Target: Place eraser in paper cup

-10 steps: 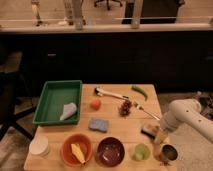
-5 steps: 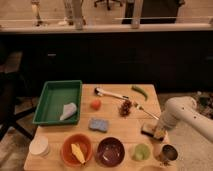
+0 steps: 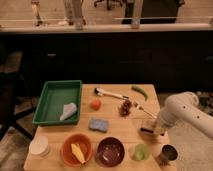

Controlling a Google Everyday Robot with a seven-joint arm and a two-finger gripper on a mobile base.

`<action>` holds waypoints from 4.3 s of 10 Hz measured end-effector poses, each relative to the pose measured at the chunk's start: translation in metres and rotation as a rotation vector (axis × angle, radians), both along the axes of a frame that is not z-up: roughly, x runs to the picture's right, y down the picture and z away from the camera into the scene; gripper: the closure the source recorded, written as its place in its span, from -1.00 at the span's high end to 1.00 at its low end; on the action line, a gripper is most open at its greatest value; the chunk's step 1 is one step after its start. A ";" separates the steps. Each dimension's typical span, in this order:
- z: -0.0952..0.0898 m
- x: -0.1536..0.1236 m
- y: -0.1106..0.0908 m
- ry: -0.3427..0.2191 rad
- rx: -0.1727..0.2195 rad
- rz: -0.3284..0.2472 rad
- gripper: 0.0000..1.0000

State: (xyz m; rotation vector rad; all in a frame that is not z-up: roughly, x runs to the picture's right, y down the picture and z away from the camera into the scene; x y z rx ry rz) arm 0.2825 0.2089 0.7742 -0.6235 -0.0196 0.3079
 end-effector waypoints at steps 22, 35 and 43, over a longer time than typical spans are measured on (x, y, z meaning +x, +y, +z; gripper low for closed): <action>-0.057 -0.169 -0.078 -0.379 0.108 -0.513 -1.00; -0.092 -0.453 -0.045 -0.787 0.077 -0.874 -1.00; -0.097 -0.466 -0.037 -0.842 0.065 -0.865 -1.00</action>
